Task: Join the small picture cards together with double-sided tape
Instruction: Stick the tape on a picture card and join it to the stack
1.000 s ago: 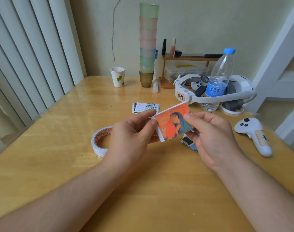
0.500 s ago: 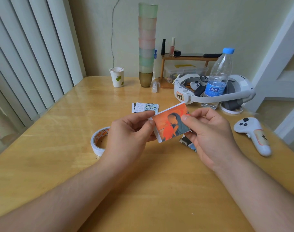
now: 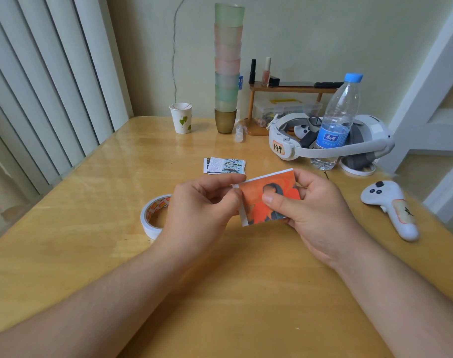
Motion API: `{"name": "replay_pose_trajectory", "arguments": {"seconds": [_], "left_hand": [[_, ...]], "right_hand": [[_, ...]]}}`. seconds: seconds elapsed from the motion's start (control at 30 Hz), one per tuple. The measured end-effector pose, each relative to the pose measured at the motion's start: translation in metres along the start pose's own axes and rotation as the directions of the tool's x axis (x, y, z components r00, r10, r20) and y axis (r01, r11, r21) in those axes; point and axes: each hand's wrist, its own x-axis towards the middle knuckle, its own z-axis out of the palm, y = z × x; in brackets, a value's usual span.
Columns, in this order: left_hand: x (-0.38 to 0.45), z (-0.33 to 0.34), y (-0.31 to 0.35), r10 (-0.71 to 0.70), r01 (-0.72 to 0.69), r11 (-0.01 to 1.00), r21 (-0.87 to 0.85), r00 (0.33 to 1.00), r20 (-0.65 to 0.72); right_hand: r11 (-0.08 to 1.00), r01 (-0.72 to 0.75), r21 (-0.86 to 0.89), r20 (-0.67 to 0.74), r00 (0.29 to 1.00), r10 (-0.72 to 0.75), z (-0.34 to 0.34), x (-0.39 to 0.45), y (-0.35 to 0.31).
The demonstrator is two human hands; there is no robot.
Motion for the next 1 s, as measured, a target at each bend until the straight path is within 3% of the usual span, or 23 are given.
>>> {"name": "replay_pose_trajectory", "arguments": {"seconds": [0.17,0.4,0.53,0.67,1.0], "left_hand": [[-0.003,0.0057,0.0041,-0.077,0.098,0.983,-0.157,0.988,0.135],[-0.0021,0.0083,-0.0029,-0.168,0.213,0.959,-0.186,0.959,0.229],[-0.0014,0.0067,-0.0016,-0.174,0.216,0.958,-0.189,0.961,0.215],[-0.0016,0.004,-0.0027,-0.161,0.198,0.965,-0.173,0.965,0.208],[-0.0017,0.0065,-0.0035,-0.225,0.28,0.941,-0.189,0.937,0.267]], "right_hand": [[0.997,0.003,0.08,-0.008,1.0,-0.002,0.0012,0.0018,0.0032],[0.975,-0.048,0.219,0.068,0.997,0.034,0.0051,-0.0018,0.0021],[0.98,-0.088,0.178,0.093,0.993,0.072,0.0048,-0.0025,0.0027],[0.994,-0.111,0.011,0.133,0.985,0.108,0.0039,-0.0033,0.0056],[0.993,-0.1,0.054,0.147,0.985,0.092,-0.0004,-0.0018,0.0037]]}}
